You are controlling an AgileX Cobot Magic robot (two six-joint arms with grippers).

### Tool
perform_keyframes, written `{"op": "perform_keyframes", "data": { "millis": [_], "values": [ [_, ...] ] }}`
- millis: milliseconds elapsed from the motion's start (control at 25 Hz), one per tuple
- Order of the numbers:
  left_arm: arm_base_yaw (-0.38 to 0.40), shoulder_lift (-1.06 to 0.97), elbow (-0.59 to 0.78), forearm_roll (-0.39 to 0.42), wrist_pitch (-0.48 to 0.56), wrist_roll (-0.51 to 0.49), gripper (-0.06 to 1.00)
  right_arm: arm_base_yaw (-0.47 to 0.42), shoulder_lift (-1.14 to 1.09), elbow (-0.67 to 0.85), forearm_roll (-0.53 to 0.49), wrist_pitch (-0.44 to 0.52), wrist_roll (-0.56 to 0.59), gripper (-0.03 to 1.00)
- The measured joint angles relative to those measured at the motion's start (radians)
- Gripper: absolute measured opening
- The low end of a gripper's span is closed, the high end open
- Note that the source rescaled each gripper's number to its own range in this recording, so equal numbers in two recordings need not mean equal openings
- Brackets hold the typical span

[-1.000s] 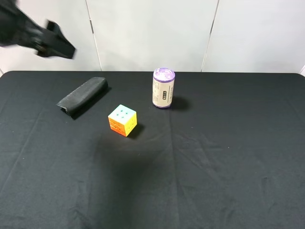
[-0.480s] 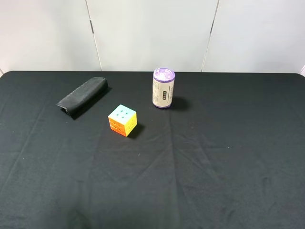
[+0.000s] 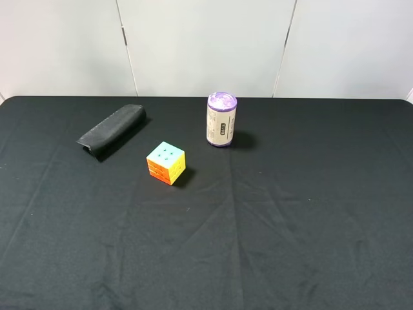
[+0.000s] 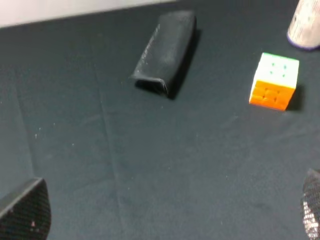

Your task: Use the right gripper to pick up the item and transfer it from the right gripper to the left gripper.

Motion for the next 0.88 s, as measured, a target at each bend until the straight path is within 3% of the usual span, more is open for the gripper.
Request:
{"op": "perform_keyframes", "data": {
  "millis": [160,360,880],
  "values": [
    [0.000,-0.072,0.051,-0.005,-0.020,0.001,1.00,0.000,0.000,0.000,0.000,0.000,0.000,1.00],
    [0.000,-0.075,0.104,-0.066,-0.005,0.001,1.00,0.000,0.000,0.000,0.000,0.000,0.000,1.00],
    [0.000,-0.075,0.123,-0.056,0.022,0.001,1.00,-0.001,0.000,0.000,0.000,-0.001,0.000,1.00]
  ]
}}
